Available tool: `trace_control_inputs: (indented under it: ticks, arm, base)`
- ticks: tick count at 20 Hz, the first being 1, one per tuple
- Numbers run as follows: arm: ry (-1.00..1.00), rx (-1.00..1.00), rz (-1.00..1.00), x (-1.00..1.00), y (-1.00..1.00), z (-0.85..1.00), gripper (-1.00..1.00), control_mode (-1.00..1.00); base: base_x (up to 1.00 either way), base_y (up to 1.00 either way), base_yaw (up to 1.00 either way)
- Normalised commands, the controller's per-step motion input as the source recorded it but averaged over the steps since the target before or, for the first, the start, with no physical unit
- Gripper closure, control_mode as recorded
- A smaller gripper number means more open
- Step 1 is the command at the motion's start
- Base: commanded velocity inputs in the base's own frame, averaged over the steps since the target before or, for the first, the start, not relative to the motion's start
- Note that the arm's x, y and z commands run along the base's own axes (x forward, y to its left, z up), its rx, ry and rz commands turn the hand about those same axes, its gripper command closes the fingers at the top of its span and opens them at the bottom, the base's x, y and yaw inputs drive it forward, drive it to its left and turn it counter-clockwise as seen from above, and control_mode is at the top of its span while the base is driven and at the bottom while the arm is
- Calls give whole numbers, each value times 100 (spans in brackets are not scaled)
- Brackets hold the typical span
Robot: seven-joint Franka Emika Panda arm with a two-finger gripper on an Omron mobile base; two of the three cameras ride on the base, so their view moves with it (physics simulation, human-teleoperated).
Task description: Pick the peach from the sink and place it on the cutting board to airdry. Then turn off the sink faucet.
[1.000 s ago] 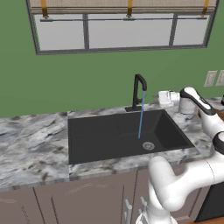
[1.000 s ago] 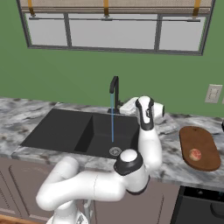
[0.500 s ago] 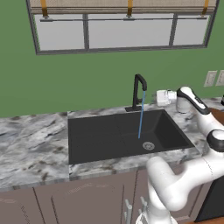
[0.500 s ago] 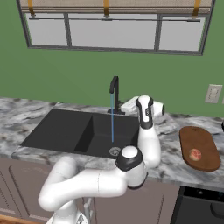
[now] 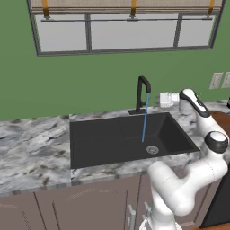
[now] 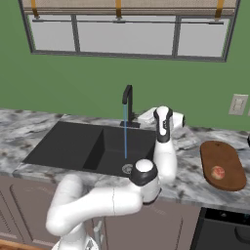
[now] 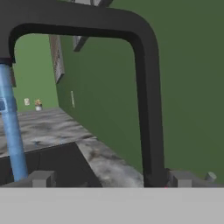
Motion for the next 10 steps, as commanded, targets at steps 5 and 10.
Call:
trace_control_inputs:
  ticks: [5,10]
  arm:
    - [3,0,0,27,-4,-17,-100,-100]
    - [4,0,0,31,0,-14,-100,-100]
  base:
    - [0,0,0]
    - [0,0,0]
